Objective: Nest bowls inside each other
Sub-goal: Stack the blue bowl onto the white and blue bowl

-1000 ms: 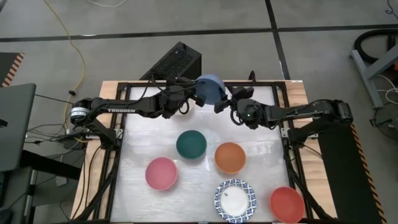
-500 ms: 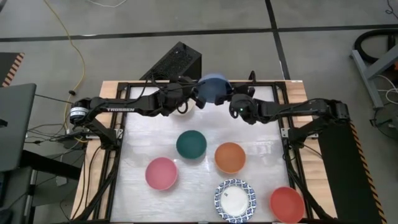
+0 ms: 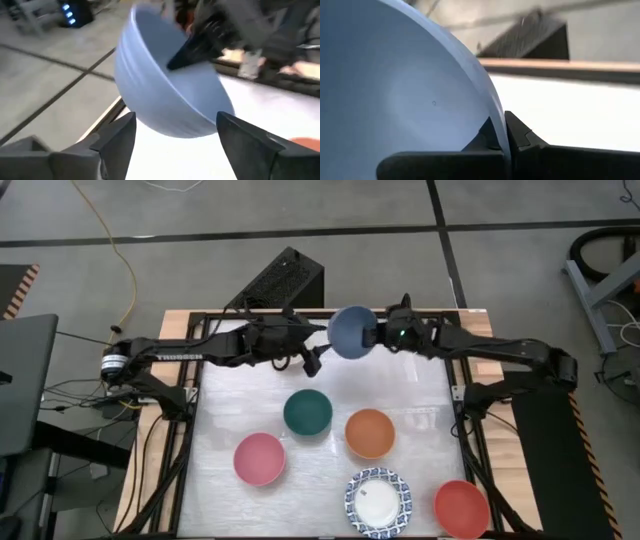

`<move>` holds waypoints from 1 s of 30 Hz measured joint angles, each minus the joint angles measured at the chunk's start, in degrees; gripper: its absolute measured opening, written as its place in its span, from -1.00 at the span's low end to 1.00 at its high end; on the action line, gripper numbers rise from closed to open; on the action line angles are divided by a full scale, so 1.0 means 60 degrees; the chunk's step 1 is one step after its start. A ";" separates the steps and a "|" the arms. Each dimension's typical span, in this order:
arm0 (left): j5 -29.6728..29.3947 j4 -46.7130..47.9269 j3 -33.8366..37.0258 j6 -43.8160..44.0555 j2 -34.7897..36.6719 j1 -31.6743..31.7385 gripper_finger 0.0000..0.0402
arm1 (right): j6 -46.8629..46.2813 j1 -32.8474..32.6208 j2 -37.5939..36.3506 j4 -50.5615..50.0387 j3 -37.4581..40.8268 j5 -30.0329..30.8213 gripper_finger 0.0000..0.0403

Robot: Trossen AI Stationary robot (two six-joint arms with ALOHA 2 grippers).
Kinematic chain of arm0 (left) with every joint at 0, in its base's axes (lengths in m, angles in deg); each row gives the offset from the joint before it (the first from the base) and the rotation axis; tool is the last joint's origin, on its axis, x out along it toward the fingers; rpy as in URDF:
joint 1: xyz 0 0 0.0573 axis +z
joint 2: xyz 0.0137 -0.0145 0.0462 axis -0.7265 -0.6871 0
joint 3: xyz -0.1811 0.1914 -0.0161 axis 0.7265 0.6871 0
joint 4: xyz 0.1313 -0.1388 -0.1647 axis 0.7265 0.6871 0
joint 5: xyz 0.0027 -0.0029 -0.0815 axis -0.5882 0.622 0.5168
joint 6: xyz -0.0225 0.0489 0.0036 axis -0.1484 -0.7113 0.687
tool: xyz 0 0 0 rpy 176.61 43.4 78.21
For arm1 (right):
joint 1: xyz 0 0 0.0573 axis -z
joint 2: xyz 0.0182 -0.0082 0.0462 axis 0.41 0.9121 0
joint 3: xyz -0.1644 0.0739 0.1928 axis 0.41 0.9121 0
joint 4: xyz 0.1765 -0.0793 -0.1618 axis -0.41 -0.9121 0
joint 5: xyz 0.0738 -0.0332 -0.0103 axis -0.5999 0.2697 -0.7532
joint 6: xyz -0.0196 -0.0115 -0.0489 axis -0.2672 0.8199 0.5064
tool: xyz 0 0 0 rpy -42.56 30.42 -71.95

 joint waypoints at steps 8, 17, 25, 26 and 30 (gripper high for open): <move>0.1505 0.1349 0.0000 -0.0006 0.1953 0.0003 0.35 | -0.0645 -0.0138 -0.1169 -0.3061 0.0000 -0.5235 -0.98; 0.1284 0.2364 0.0000 0.0001 0.4207 0.0008 0.35 | -0.4253 -0.4988 -0.1495 -0.3552 0.0000 -0.4798 -0.97; -0.0059 0.3166 0.0000 -0.0008 0.4958 0.0014 0.35 | -0.7690 -0.8415 -0.0025 -0.2738 0.0000 -0.3462 -0.96; -0.0119 0.3248 0.0000 -0.0004 0.4978 0.0014 0.35 | -0.7964 -0.8623 0.0198 -0.2537 0.0000 -0.3430 -0.96; -0.0387 0.3500 0.0000 -0.0008 0.4939 0.0014 0.35 | -0.8800 -0.9184 0.0997 -0.2098 0.0000 -0.3378 -0.95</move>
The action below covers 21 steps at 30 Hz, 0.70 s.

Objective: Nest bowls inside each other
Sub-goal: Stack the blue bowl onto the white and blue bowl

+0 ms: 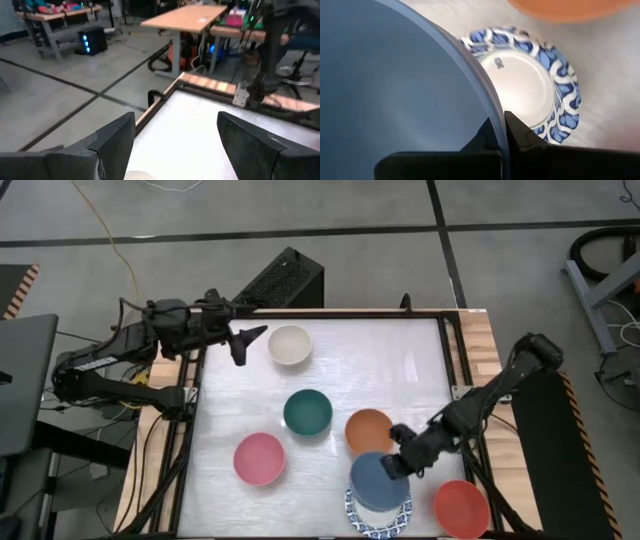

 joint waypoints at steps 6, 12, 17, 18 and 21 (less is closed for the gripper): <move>-0.0064 0.0258 0.0004 0.0176 -0.0253 -0.0003 0.35 | -0.0578 -0.0311 0.1015 -0.0012 0.0000 -0.0009 -0.95; -0.0061 0.0519 0.0005 0.0283 -0.0407 -0.0004 0.35 | -0.0574 -0.0476 0.1545 -0.1113 -0.0520 -0.0020 -0.98; -0.0061 0.0592 0.0005 0.0284 -0.0472 -0.0004 0.35 | -0.0500 -0.0692 0.1903 -0.2408 -0.1159 0.0002 -0.98; -0.0061 0.0613 0.0004 0.0284 -0.0472 -0.0004 0.35 | -0.0479 -0.0747 0.1982 -0.2459 -0.1255 0.0008 -0.98; -0.0061 0.0691 0.0004 0.0355 -0.0469 -0.0004 0.35 | -0.0345 -0.0903 0.2218 -0.2507 -0.1499 0.0070 -0.98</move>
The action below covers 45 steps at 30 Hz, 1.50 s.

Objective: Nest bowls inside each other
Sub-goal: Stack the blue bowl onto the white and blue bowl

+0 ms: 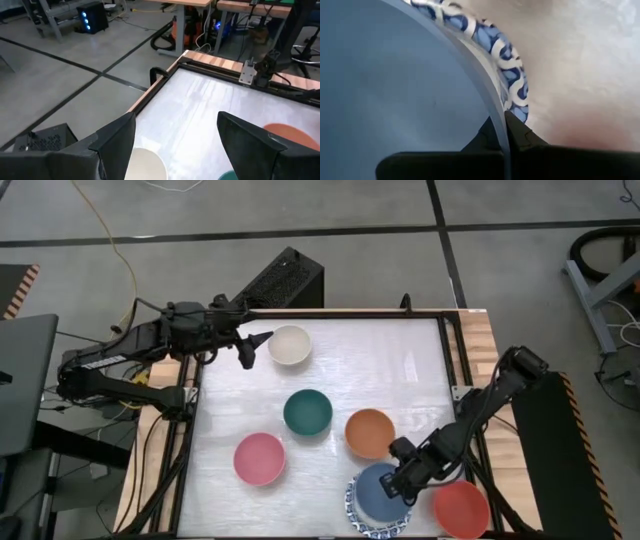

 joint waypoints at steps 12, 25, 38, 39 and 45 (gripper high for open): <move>-0.0007 -0.0009 0.0000 0.0086 0.0000 0.0000 0.35 | 0.0217 -0.0162 0.0779 -0.0033 -0.0308 0.0461 -0.98; -0.0040 0.0033 0.0000 0.0110 0.0000 0.0000 0.35 | 0.0299 -0.0185 0.1081 0.0367 -0.0304 0.0689 -0.95; -0.0036 0.0038 0.0000 0.0362 0.0000 0.0001 0.35 | 0.0300 -0.0220 0.1234 0.0517 -0.0304 0.0831 -0.58; -0.0036 0.0039 0.0000 0.0382 0.0000 0.0000 0.35 | 0.0300 -0.0217 0.1234 0.0517 -0.0304 0.0874 -0.55; -0.0035 0.0042 0.0000 0.0403 0.0000 0.0003 0.34 | 0.0684 -0.0217 0.1215 0.0426 -0.0304 0.1156 -0.42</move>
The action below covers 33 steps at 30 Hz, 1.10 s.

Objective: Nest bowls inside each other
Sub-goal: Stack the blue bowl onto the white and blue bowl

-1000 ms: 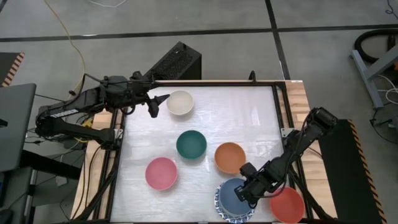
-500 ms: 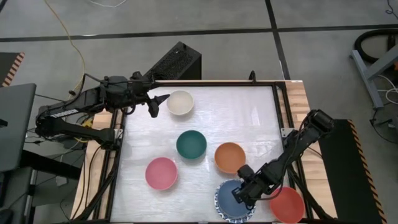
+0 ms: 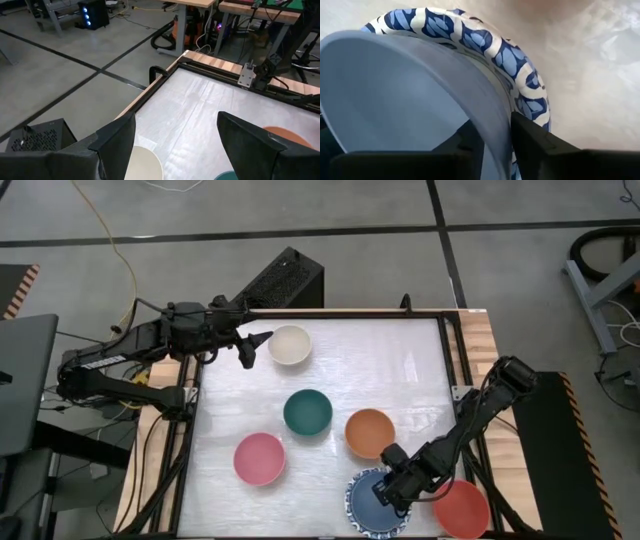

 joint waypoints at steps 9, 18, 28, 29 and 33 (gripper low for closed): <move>0.0035 0.0022 0.0000 0.0000 0.0000 -0.0001 0.34 | 0.0411 0.0055 -0.0021 -0.0007 0.0000 -0.0004 -0.36; 0.0298 0.0207 0.0000 0.0324 0.0000 -0.0003 0.34 | 0.0491 0.0055 -0.0025 -0.0126 0.0000 -0.0007 -0.36; 0.0221 0.0516 -0.0004 0.0324 0.0000 -0.0003 0.34 | 0.1099 0.0055 -0.0055 0.0337 -0.0042 -0.0009 -0.36; 0.0187 0.0517 -0.0004 0.0322 0.0002 0.0001 0.34 | 0.1150 0.0057 -0.0063 0.0303 -0.0096 -0.0006 -0.36; 0.0184 0.0517 -0.0004 0.0322 0.0004 0.0001 0.34 | 0.1516 0.0117 -0.0079 0.0317 -0.0275 0.0029 -0.36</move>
